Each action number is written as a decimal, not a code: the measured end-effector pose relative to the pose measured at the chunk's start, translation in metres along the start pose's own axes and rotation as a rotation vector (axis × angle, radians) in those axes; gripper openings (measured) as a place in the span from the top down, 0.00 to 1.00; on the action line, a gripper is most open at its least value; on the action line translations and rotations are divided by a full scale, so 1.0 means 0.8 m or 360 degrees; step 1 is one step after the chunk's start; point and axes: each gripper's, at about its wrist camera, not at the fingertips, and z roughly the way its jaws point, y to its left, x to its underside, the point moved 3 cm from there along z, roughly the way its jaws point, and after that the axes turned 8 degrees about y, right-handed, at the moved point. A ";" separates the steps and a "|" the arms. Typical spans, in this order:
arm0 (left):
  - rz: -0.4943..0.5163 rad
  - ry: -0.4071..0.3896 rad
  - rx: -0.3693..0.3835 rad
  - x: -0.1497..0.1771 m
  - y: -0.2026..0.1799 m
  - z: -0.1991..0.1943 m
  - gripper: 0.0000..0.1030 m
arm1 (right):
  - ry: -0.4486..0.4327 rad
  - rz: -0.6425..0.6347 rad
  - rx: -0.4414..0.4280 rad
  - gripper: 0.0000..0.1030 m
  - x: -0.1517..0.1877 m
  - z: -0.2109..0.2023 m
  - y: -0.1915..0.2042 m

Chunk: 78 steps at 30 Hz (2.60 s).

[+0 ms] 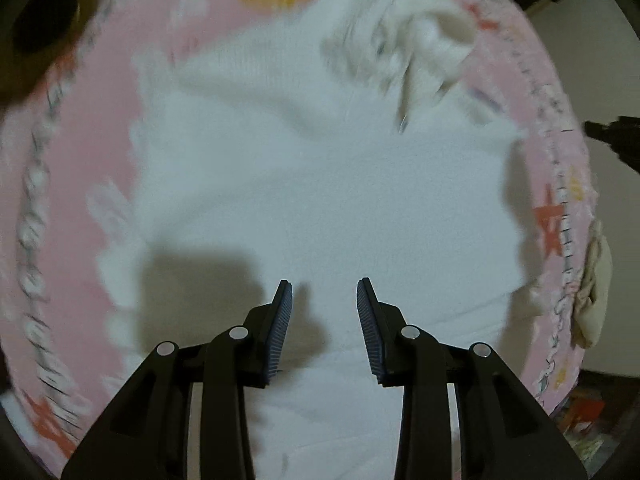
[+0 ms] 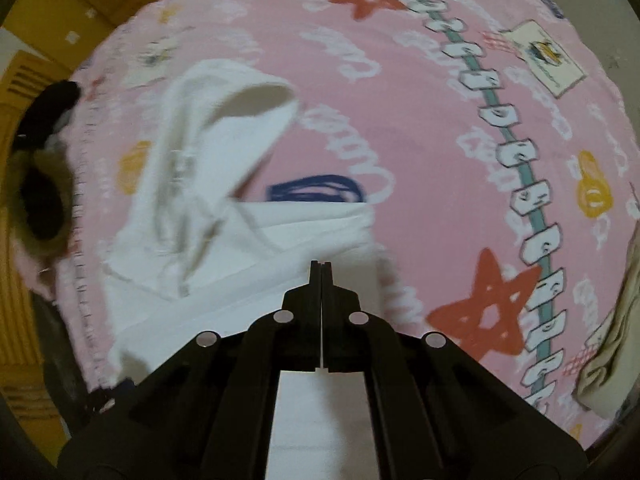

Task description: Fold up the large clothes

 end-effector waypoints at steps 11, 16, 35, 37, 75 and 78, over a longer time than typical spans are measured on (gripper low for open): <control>-0.0364 -0.0149 0.0055 -0.102 0.050 -0.083 0.68 | -0.0039 0.0271 -0.0777 1.00 -0.102 0.058 0.059; -0.0471 -0.0231 -0.0019 -0.156 0.032 -0.057 0.66 | -0.0017 0.0488 -0.1016 1.00 -0.167 0.127 0.061; -0.0350 -0.0231 -0.0311 -0.254 -0.069 -0.014 0.54 | -0.0092 0.0743 -0.1151 0.77 -0.273 0.236 0.036; -0.0356 -0.0221 -0.0303 -0.250 -0.065 -0.009 0.54 | -0.0147 0.0629 -0.1137 0.88 -0.278 0.222 0.046; -0.0837 -0.0138 0.0240 -0.131 0.043 0.062 0.54 | 0.0050 -0.0217 -0.0816 0.36 0.171 0.174 0.032; -0.0793 -0.0119 0.0213 -0.130 0.042 0.065 0.54 | 0.0062 -0.0145 -0.0756 0.32 0.187 0.167 0.006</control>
